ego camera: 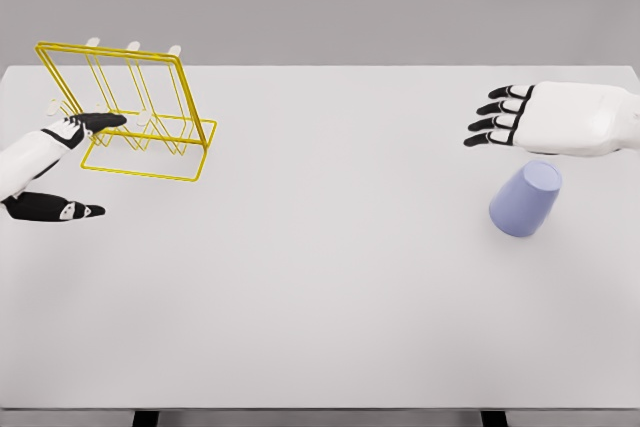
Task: Place the cup on the cup holder with both arms
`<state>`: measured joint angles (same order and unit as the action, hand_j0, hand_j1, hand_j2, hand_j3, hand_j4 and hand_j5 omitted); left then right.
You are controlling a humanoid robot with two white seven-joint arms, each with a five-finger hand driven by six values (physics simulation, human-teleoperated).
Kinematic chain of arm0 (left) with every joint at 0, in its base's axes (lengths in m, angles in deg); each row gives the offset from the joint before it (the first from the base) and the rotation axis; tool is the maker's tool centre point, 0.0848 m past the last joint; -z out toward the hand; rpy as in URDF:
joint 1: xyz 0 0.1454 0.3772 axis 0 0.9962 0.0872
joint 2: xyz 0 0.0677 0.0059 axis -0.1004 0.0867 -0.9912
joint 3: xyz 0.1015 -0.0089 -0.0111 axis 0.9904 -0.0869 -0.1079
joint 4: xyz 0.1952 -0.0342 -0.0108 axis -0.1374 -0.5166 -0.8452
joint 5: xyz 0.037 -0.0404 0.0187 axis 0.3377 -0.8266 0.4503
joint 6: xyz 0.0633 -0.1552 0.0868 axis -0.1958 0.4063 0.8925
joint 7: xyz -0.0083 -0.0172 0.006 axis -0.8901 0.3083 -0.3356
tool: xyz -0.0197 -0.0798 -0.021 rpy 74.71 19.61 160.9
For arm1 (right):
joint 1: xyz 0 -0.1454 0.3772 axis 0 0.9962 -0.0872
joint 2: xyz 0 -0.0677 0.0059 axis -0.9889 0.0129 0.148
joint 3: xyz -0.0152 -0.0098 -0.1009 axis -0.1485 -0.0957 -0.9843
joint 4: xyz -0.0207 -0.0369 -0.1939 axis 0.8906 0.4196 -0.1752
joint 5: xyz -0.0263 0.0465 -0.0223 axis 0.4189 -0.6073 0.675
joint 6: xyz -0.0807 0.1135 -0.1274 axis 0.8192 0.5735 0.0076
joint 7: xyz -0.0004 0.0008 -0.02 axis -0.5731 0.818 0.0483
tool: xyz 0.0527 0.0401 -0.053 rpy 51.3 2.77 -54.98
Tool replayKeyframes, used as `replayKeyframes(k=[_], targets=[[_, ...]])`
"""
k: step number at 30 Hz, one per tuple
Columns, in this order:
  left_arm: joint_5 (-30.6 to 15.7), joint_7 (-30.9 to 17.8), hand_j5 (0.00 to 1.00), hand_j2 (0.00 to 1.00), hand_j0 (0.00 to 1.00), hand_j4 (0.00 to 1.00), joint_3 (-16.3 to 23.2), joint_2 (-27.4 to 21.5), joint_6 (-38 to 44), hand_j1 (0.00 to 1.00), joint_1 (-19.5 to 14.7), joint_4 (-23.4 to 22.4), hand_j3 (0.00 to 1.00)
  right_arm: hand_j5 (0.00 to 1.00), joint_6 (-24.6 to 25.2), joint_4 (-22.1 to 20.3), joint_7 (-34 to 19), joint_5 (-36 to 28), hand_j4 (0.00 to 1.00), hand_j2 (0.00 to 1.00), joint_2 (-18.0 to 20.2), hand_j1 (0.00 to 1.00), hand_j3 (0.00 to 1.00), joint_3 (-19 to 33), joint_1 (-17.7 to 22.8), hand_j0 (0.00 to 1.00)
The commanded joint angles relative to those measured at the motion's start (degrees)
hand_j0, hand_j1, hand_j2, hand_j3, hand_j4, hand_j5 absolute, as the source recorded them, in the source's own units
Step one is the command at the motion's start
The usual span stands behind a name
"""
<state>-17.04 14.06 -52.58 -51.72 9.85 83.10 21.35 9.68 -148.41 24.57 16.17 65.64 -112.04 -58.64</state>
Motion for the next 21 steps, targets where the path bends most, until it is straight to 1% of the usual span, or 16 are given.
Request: replayKeyframes(k=[1, 3, 4, 5, 6, 7, 8, 9, 10, 11, 13, 14, 15, 17, 19, 21], targets=[[-0.5, 0.0, 1.0, 1.0, 1.0, 1.0, -0.3, 0.0, 0.1, 1.0, 0.0, 0.0, 1.0, 1.0, 0.1, -0.1, -0.2, -0.2, 1.0, 1.0, 0.3, 1.0, 1.0, 0.4, 0.0, 1.0], [-0.4, 0.0, 1.0, 1.0, 1.0, 1.0, -0.3, 0.0, 0.1, 1.0, 0.1, 0.0, 1.0, 1.0, 0.1, -0.1, 0.1, -0.2, 1.0, 1.0, 0.9, 1.0, 1.0, 2.1, -0.1, 1.0], [-0.4, 0.0, 1.0, 1.0, 1.0, 1.0, -0.3, 0.0, 0.1, 1.0, 0.1, 0.0, 1.0, 1.0, 0.1, -0.1, 1.3, -1.7, 1.0, 1.0, 2.2, 1.0, 1.0, 2.4, -2.5, 1.0], [-0.4, 0.0, 1.0, 1.0, 1.0, 1.0, -0.3, 0.0, 0.1, 1.0, 0.1, 0.0, 1.0, 1.0, 0.1, 0.0, 2.2, -5.4, 1.0, 1.0, 4.2, 1.0, 1.0, 2.6, -2.7, 1.0], [-0.4, 0.0, 1.0, 1.0, 1.0, 1.0, -0.3, 0.0, 0.1, 1.0, 0.1, 0.0, 1.0, 1.0, 0.1, 0.0, 2.1, -11.7, 1.0, 1.0, 7.1, 1.0, 1.0, 2.5, -2.7, 1.0], [-0.4, 0.0, 1.0, 1.0, 1.0, 1.0, -0.3, 0.1, 0.1, 1.0, 0.1, 0.0, 1.0, 1.0, 0.1, 0.2, -1.0, -15.6, 1.0, 1.0, 9.1, 1.0, 1.0, 2.7, -2.6, 1.0], [-0.4, 0.0, 1.0, 1.0, 1.0, 1.0, -0.3, 0.1, 0.1, 1.0, 0.1, 0.0, 1.0, 1.0, 0.1, 0.3, -8.7, -17.8, 1.0, 1.0, 9.0, 1.0, 1.0, 4.6, -2.9, 1.0], [-0.4, 0.0, 1.0, 1.0, 1.0, 1.0, -0.3, 0.1, 0.1, 1.0, 0.1, 0.0, 1.0, 1.0, 0.1, 0.3, -8.7, -22.8, 1.0, 1.0, 7.4, 1.0, 1.0, 6.4, -2.8, 1.0], [-0.4, 0.0, 1.0, 1.0, 1.0, 1.0, -0.3, 0.1, 0.1, 1.0, 0.1, 0.0, 1.0, 1.0, 0.1, 0.3, -8.7, -26.6, 1.0, 1.0, 3.0, 1.0, 1.0, 6.3, -2.9, 1.0], [-0.4, 0.0, 1.0, 1.0, 1.0, 1.0, -0.3, 0.1, 0.1, 1.0, 0.1, 0.0, 1.0, 1.0, 0.1, 0.2, -8.7, -26.2, 1.0, 1.0, 2.4, 1.0, 1.0, 6.1, -2.8, 1.0], [-0.4, 0.0, 1.0, 1.0, 1.0, 1.0, -0.3, 0.1, 0.1, 1.0, 0.1, 0.0, 1.0, 1.0, 0.1, 2.2, -8.7, -24.4, 1.0, 1.0, 2.5, 1.0, 1.0, 3.9, -2.9, 1.0], [-0.4, 0.0, 1.0, 1.0, 1.0, 1.0, -0.3, 0.1, 0.1, 1.0, 0.1, 0.0, 1.0, 1.0, 0.1, 4.3, -8.7, -24.3, 1.0, 1.0, 2.4, 1.0, 1.0, 3.7, -2.8, 1.0], [-0.4, 0.0, 1.0, 1.0, 1.0, 1.0, -0.3, 0.1, 0.1, 1.0, 0.1, 0.0, 1.0, 1.0, 0.1, 9.3, -8.7, -24.2, 1.0, 1.0, 2.0, 1.0, 1.0, 2.3, -2.8, 1.0], [-0.4, 0.0, 1.0, 1.0, 1.0, 1.0, -0.3, 0.1, 0.1, 1.0, 0.1, 0.0, 1.0, 1.0, 0.1, 13.4, -8.7, -23.1, 1.0, 1.0, 1.8, 1.0, 1.0, 0.9, -2.7, 1.0], [-0.4, 0.0, 1.0, 1.0, 1.0, 1.0, -0.3, 0.1, 0.1, 1.0, 0.1, 0.0, 1.0, 1.0, 0.1, 15.5, -8.7, -22.7, 1.0, 1.0, 1.7, 1.0, 1.0, -0.4, -2.5, 1.0], [-0.4, 0.0, 1.0, 1.0, 1.0, 1.0, -0.3, 0.1, 0.1, 1.0, 0.4, 0.0, 1.0, 1.0, 0.1, 15.9, -8.7, -22.7, 1.0, 1.0, 1.6, 1.0, 1.0, -2.1, -2.5, 1.0]])
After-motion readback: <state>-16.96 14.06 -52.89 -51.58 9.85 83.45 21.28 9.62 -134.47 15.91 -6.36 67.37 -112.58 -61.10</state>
